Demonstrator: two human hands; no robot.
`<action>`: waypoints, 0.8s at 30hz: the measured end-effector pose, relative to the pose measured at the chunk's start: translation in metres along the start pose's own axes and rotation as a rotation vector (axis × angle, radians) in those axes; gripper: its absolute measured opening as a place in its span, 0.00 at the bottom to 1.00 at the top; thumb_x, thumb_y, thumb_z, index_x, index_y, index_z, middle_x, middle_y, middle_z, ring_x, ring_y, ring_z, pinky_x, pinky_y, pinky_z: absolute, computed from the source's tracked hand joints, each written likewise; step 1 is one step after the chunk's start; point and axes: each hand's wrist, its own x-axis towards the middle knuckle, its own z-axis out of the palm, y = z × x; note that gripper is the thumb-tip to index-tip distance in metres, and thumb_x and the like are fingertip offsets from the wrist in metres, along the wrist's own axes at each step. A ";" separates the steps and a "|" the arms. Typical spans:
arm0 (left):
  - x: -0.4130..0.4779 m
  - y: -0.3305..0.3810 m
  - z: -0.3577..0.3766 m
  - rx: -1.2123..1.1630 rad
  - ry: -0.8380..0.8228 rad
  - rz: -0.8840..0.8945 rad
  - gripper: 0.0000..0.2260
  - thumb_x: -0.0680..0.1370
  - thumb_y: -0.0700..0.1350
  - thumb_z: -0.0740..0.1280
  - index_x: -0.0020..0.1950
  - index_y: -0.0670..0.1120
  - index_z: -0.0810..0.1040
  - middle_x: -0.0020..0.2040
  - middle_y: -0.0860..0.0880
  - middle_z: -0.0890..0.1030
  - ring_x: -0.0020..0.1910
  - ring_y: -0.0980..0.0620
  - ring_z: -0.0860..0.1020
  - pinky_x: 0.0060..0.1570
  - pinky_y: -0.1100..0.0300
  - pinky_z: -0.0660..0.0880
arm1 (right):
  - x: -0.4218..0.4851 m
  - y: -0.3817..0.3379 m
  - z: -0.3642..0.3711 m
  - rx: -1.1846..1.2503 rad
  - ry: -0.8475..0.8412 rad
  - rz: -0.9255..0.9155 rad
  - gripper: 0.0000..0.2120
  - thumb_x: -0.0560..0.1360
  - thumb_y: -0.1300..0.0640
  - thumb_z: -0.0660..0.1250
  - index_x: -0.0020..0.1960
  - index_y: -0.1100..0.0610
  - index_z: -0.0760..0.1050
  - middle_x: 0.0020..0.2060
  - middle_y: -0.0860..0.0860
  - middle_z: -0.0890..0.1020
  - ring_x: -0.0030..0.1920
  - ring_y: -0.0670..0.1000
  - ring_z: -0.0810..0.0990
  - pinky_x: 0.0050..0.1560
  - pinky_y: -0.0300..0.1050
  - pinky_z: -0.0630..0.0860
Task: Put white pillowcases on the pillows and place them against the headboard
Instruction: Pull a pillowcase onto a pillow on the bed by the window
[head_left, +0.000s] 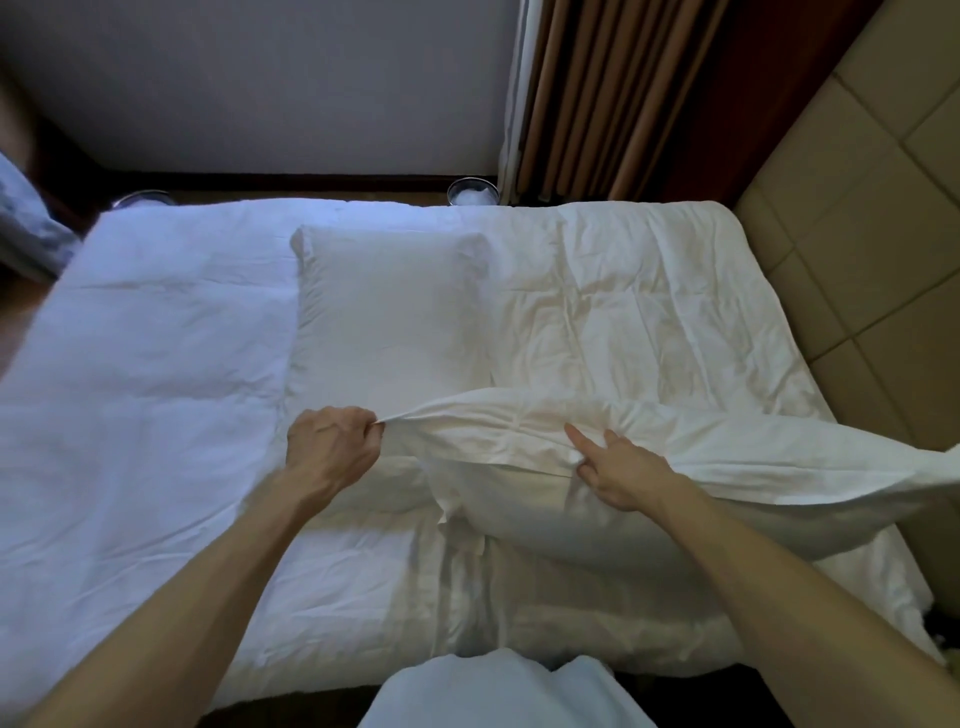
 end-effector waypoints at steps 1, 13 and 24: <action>0.000 0.002 0.001 0.020 -0.004 0.008 0.14 0.78 0.53 0.61 0.41 0.48 0.81 0.36 0.48 0.82 0.37 0.44 0.79 0.39 0.55 0.71 | 0.002 0.002 0.001 -0.012 -0.005 -0.007 0.27 0.79 0.36 0.46 0.74 0.31 0.36 0.78 0.58 0.55 0.75 0.61 0.59 0.68 0.67 0.64; 0.014 0.159 -0.009 0.019 0.053 0.455 0.20 0.80 0.60 0.58 0.67 0.52 0.76 0.67 0.45 0.77 0.66 0.44 0.74 0.70 0.46 0.65 | -0.022 0.051 -0.029 -0.179 0.055 -0.284 0.24 0.80 0.38 0.51 0.75 0.41 0.56 0.71 0.48 0.72 0.66 0.57 0.73 0.60 0.55 0.71; 0.012 0.318 0.022 0.029 -0.236 0.723 0.19 0.80 0.62 0.57 0.65 0.55 0.73 0.58 0.49 0.78 0.56 0.47 0.77 0.59 0.51 0.73 | -0.042 0.186 -0.010 -0.069 0.258 -0.169 0.18 0.79 0.43 0.56 0.66 0.47 0.70 0.64 0.48 0.75 0.62 0.54 0.69 0.56 0.55 0.70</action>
